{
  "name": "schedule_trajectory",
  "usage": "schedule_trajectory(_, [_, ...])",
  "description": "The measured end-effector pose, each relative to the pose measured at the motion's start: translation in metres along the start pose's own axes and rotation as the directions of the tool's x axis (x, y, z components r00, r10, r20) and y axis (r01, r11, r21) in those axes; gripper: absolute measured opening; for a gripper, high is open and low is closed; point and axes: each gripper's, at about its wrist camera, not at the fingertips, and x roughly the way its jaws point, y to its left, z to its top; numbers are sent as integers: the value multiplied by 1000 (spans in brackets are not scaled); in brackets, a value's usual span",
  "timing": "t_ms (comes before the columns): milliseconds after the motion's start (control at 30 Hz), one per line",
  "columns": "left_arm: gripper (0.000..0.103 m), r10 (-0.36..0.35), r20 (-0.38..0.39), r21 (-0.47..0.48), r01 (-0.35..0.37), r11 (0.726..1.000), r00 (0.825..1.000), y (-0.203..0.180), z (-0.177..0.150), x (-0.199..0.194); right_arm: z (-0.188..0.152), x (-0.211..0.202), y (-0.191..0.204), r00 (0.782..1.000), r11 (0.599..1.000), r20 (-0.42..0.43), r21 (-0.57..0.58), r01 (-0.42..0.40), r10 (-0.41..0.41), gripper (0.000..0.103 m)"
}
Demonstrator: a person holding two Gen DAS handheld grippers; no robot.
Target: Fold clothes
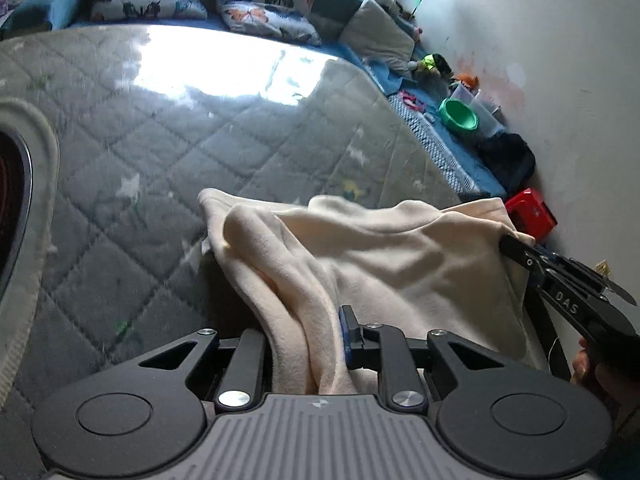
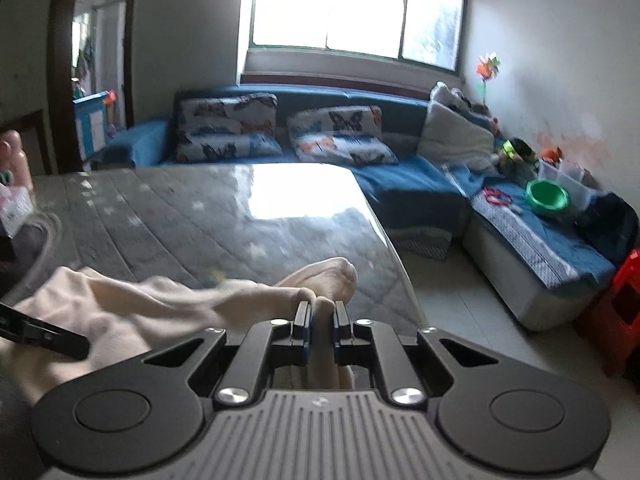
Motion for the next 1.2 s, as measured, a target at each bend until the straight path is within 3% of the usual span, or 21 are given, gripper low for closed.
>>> schedule_trajectory(167, [30, -1, -7, 3, 2, 1000, 1000, 4, -1, -2, -16, 15, -3, 997, 999, -68, 27, 27, -26, 10])
schedule_trajectory(233, [44, 16, 4, 17, -16, 1000, 1000, 2, -2, -5, -17, 20, -4, 996, 999, -85, 40, 35, -32, 12])
schedule_trajectory(333, [55, 57, 25, 48, -58, 997, 998, 1, -4, -9, -18, 18, -2, 995, 997, -81, 45, 64, -60, 13])
schedule_trajectory(400, [57, 74, 38, 57, -77, 995, 996, 3, -4, -13, -16, 15, 2, 996, 997, -68, 43, 62, -59, 13])
schedule_trajectory(567, [60, 118, 82, 100, -126, 987, 990, 6, -7, -23, -8, 15, 21, 997, 999, -67, 19, -30, 31, 14])
schedule_trajectory(700, [63, 132, 77, 93, -139, 986, 988, 11, -12, -24, -4, 29, 36, 994, 997, -74, 28, -75, 77, 13])
schedule_trajectory(767, [66, 140, 73, 92, -147, 985, 987, 15, -13, -24, -3, 32, 44, 997, 999, -64, 9, -32, 32, 14])
schedule_trajectory(967, [70, 154, 68, 122, -162, 979, 986, 13, -14, -24, -5, 41, 48, 996, 1000, -89, -13, -18, 17, 14])
schedule_trajectory(1033, [76, 183, 71, 143, -191, 971, 981, 12, -16, -24, -3, 43, 45, 995, 1000, -99, 2, -23, 24, 19])
schedule_trajectory(1200, [76, 215, 79, 186, -226, 956, 973, 11, -21, -27, 0, 55, 43, 990, 1000, -138, -28, -3, -1, 22])
